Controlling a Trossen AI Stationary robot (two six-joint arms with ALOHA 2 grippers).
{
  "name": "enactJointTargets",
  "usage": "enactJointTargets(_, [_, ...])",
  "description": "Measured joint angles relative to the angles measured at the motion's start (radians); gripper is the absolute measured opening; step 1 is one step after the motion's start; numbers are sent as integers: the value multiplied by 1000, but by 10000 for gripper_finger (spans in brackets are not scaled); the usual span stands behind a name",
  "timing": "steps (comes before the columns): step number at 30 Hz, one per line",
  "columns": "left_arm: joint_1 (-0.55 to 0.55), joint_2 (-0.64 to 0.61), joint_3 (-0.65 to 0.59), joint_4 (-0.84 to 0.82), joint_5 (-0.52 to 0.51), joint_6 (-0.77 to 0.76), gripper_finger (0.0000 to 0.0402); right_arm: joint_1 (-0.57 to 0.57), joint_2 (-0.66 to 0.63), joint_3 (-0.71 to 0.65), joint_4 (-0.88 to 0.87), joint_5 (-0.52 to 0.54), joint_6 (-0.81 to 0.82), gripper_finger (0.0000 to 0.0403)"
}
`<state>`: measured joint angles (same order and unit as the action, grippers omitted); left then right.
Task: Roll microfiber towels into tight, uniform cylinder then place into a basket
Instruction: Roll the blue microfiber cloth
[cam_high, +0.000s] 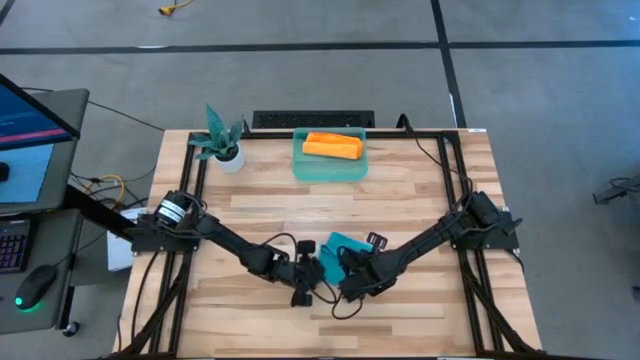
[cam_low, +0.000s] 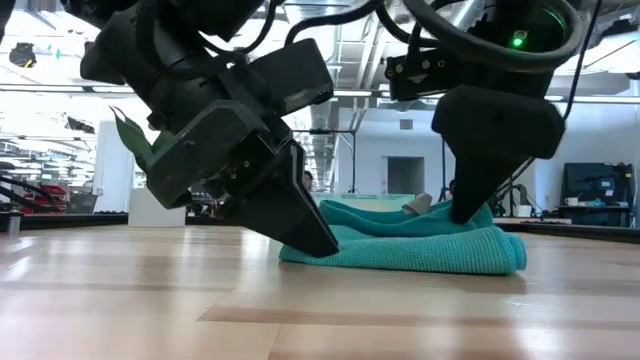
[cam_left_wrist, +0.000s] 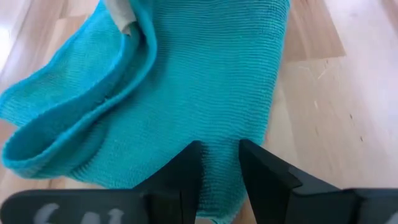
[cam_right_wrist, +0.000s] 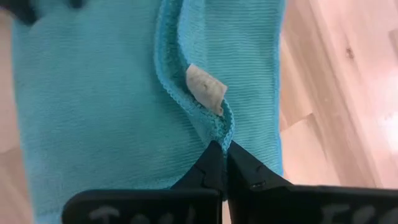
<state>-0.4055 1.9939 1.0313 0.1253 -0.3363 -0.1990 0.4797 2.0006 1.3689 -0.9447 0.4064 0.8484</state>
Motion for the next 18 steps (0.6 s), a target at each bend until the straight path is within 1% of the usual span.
enactJointTargets(6, [-2, 1, 1, -14, 5, -51, 106, -10, 0, 0, -27, 15, 10, 43])
enactJointTargets(13, [-7, 1, 1, -8, 9, -50, 106, -11, 0, 0, -69, 17, 54, 105])
enactJointTargets(18, [-7, 1, 1, -13, 10, -50, 106, -24, 0, 0, -197, 17, 155, 141])
